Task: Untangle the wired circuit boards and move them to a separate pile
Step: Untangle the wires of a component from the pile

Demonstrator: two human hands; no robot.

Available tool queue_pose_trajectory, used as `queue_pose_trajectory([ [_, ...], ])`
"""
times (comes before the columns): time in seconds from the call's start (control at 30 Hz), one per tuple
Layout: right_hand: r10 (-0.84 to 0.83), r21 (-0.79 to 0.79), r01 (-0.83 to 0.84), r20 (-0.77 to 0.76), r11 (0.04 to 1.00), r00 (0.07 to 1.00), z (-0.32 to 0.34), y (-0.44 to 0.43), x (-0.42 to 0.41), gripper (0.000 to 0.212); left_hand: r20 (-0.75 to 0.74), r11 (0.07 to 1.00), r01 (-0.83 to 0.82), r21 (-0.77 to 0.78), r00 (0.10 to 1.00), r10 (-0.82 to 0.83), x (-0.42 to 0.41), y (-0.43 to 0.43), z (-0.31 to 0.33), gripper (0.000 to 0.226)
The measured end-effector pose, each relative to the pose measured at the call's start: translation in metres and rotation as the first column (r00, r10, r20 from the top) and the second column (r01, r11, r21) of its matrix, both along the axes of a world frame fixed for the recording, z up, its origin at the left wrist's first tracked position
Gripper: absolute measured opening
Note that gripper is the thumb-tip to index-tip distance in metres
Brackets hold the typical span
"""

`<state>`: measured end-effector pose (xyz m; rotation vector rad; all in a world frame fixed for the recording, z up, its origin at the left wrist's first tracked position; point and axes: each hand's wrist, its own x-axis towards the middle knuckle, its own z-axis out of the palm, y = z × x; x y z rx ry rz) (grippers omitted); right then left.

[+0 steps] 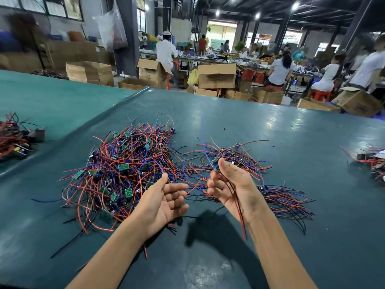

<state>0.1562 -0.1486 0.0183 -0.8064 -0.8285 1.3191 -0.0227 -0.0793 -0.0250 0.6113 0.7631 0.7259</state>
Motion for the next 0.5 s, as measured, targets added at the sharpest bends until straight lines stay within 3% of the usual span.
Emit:
queue_pose_trajectory([
  [0.1,0.040,-0.096,-0.023,0.183,0.995,0.982,0.015,0.007,0.020,0.018,-0.014,1.000,0.000,0.009,1.000,0.000,0.001,0.000,-0.001,0.068],
  [0.17,0.098,-0.173,-0.032,0.390,0.984,0.915,0.029,0.018,0.038,0.020,-0.020,1.000,0.000,0.014,1.000,0.000,0.002,0.000,-0.002,0.067],
  [0.23,0.105,-0.211,0.034,0.610,0.977,0.785,0.041,0.033,0.056,0.020,-0.021,1.000,0.003,0.012,1.000,-0.002,0.001,0.001,-0.003,0.065],
  [0.33,0.012,-0.131,0.192,0.853,0.973,0.522,0.055,0.059,0.083,0.022,-0.029,1.000,0.006,0.005,1.000,-0.006,0.002,0.001,-0.003,0.060],
  [0.4,-0.033,-0.077,0.253,0.914,0.964,0.403,0.063,0.074,0.097,0.023,-0.028,1.000,0.006,0.000,1.000,-0.006,0.002,0.000,-0.001,0.059],
  [0.5,-0.050,-0.042,0.284,0.950,0.958,0.307,0.068,0.089,0.107,0.024,-0.029,1.000,0.002,-0.001,1.000,-0.002,0.000,0.000,-0.001,0.058],
])
